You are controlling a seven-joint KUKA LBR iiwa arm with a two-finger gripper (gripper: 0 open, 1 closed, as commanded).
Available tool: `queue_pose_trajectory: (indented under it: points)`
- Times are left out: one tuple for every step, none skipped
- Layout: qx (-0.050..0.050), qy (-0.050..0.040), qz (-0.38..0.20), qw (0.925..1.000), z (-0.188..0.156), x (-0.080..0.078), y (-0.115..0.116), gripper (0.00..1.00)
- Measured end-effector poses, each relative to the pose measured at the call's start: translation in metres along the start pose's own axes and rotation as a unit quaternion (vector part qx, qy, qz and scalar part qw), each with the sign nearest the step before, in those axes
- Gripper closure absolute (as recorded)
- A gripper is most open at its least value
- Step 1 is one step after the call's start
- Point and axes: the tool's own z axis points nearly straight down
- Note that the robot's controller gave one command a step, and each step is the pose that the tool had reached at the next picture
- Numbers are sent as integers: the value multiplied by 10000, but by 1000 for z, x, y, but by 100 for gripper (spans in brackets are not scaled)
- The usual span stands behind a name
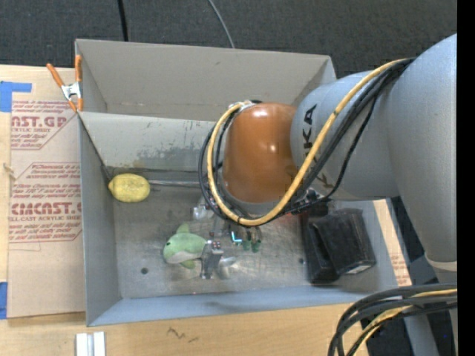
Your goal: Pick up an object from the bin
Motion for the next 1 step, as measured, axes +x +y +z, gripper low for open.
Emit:
queue_pose_trajectory:
  points:
    - [-5, -36, 6, 10000, -4, -2, 0, 0]
